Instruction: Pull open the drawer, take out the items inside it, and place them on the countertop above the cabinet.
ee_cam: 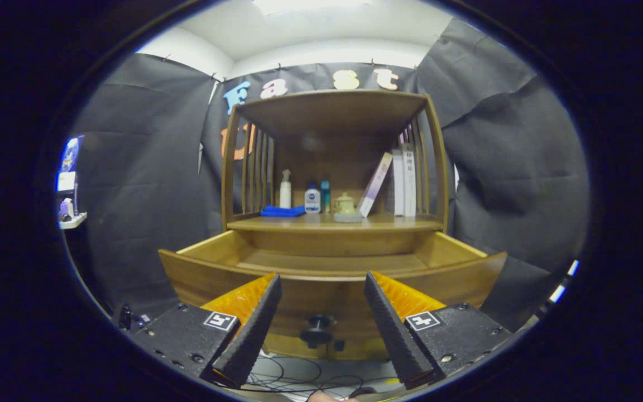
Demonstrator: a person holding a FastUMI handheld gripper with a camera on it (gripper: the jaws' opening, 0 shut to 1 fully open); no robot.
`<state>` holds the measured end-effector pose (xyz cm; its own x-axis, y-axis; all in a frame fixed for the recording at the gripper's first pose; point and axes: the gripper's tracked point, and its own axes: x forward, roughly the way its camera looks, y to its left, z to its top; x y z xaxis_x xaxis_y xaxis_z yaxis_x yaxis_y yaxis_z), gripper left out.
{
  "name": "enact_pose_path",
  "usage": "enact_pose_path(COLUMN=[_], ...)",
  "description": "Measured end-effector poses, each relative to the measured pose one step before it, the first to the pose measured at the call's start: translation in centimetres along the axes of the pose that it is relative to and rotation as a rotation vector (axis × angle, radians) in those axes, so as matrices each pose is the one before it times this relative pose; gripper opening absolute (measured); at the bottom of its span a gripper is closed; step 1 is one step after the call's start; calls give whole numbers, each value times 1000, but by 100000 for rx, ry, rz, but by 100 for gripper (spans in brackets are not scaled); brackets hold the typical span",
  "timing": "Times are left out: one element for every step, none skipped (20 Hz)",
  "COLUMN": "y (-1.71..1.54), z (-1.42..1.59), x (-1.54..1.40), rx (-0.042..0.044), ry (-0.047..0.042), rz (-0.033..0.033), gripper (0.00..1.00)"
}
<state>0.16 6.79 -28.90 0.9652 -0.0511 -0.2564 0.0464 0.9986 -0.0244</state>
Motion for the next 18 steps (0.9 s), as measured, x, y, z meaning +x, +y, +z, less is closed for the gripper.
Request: enact_pose_path(y=[-182,-74,-128,-96,-339,64,65,368,79,-77,-105,-38,110,127,88,-36,27,-44], z=[-1035,-752,-306,-163,-123,-320,-180,-309,-83,57,-62,68,45,-80,110,-12,168,61], x=[390,489,327,423,294,415,397,494,136,72,-14,33,16,19,80,112,316,92], rx=[-811,-252,178,457,225,315,555,804,523,-545,-1180,-1302,-521,605,662,-77,-78,49], ry=[3067,2048,1593,297,696,589,1082,1111,-53,-1097,-351,-583,-912,-92,-567,427,-304,398], rz=[-736,-161,-426,-669,-1342,-918,-1262,-185,-1555,-1556,-1762,-1886,-381,-120,151,41,-4,-92], gripper=[95,95,95,95,95,95,95,95,95,96,95,96,96,95,96,96,96,96])
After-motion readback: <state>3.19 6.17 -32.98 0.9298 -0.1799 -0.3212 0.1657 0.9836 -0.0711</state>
